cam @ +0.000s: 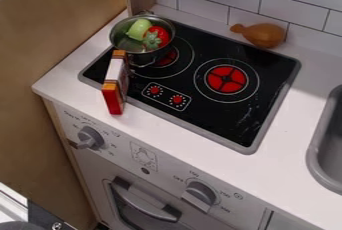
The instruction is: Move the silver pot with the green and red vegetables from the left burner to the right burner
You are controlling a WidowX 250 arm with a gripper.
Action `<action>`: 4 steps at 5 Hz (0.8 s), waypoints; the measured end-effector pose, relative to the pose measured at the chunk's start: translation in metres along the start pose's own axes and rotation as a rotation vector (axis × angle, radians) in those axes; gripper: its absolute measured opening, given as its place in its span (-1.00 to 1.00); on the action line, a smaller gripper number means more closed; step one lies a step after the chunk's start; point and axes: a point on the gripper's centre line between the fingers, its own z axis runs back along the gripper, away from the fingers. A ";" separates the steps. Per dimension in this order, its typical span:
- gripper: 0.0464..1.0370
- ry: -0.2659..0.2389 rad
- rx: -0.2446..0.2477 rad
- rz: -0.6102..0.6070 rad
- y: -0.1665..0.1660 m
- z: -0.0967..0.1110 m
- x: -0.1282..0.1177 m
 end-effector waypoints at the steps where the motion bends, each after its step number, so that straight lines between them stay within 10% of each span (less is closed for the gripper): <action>1: 0.92 0.034 -0.018 0.006 -0.002 -0.013 0.000; 4: 0.92 -0.189 -0.207 0.067 -0.069 -0.052 0.037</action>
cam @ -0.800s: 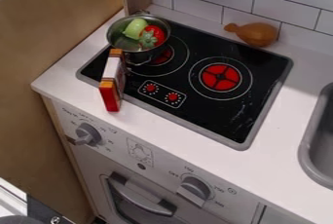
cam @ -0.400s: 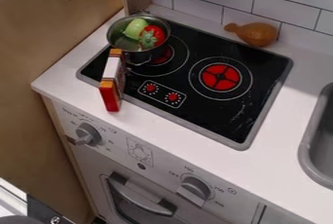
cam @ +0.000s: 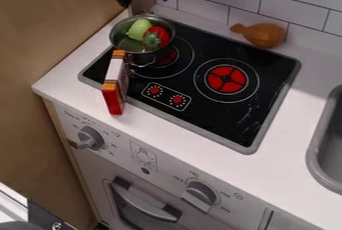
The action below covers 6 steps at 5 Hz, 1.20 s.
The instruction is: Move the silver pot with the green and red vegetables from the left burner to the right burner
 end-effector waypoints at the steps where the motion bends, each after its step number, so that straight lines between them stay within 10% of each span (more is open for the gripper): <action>1: 0.92 -0.066 0.016 -0.066 -0.008 -0.015 0.004; 6: 0.92 -0.160 0.117 -0.092 0.011 -0.075 -0.009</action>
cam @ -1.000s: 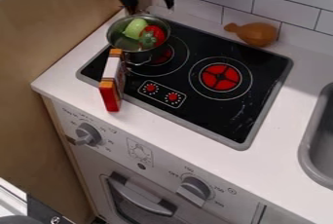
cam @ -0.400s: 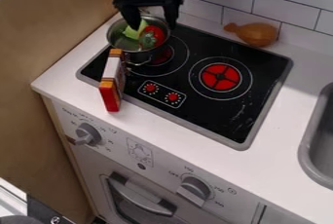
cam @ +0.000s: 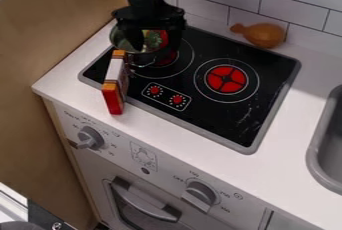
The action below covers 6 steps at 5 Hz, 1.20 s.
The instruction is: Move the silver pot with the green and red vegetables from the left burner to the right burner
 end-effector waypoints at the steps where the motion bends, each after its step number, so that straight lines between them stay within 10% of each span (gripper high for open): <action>1: 0.92 -0.016 0.009 -0.008 0.004 -0.006 -0.005; 3: 0.82 -0.009 -0.001 0.028 0.008 -0.012 -0.009; 6: -0.70 0.035 -0.042 0.077 0.004 -0.005 -0.007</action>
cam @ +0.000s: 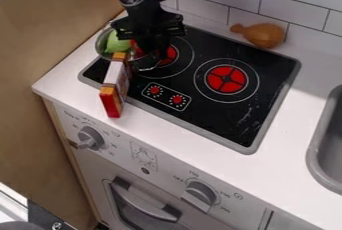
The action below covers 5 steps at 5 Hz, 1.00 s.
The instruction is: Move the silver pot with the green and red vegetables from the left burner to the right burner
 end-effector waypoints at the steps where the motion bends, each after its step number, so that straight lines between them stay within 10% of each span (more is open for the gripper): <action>1: -0.90 -0.001 -0.016 0.019 -0.004 0.004 0.006; 5: -0.96 0.025 0.014 -0.040 -0.017 0.017 0.017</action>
